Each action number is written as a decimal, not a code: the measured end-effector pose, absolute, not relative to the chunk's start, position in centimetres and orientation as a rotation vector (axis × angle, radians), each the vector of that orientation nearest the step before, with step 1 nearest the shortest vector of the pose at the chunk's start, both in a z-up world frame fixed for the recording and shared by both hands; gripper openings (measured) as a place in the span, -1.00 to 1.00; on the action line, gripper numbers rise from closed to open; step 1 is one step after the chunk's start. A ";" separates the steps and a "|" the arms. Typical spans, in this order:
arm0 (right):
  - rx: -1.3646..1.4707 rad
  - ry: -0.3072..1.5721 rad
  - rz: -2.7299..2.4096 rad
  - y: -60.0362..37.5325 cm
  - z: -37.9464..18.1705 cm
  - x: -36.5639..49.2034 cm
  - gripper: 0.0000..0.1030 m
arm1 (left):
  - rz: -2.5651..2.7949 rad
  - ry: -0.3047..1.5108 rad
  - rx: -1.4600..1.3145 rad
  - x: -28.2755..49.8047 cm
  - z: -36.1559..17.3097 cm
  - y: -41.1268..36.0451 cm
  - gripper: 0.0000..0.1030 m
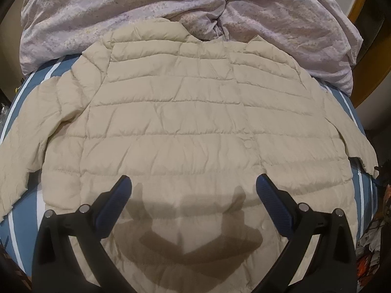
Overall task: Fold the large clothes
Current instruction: 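Grasp the beige jacket's sleeve cuff with the right gripper, then fold the held sleeve across the jacket body with the right gripper, then release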
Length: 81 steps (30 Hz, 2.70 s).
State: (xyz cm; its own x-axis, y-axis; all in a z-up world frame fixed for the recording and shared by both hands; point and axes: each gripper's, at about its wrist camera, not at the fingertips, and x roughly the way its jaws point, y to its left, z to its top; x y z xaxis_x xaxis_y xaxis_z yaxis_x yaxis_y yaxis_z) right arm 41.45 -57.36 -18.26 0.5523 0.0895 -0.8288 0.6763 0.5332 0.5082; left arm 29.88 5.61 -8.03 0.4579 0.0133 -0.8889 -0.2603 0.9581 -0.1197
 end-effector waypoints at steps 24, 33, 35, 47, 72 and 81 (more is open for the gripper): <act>0.541 0.788 0.285 -37.7 -7.4 48.5 -0.90 | 0.128 1.037 -0.449 33.1 -7.2 7.8 0.88; 0.459 0.976 0.601 -23.3 -9.9 47.5 -0.90 | 0.102 1.027 -0.537 34.7 -7.4 8.1 0.85; 0.428 1.020 0.653 -20.7 -10.7 46.7 -0.90 | 0.092 1.022 -0.587 35.2 -7.6 8.4 0.84; 0.281 1.132 0.809 -13.9 -12.4 42.3 -0.90 | 0.009 1.024 -0.794 38.3 -8.5 8.3 0.68; 0.116 0.997 0.696 -14.8 -9.4 41.6 -0.27 | 0.124 1.095 -0.633 40.4 -9.1 10.6 -0.77; 0.005 1.015 0.563 -14.7 -11.3 42.3 -0.23 | 0.166 1.107 -0.565 39.7 -10.5 11.1 -0.61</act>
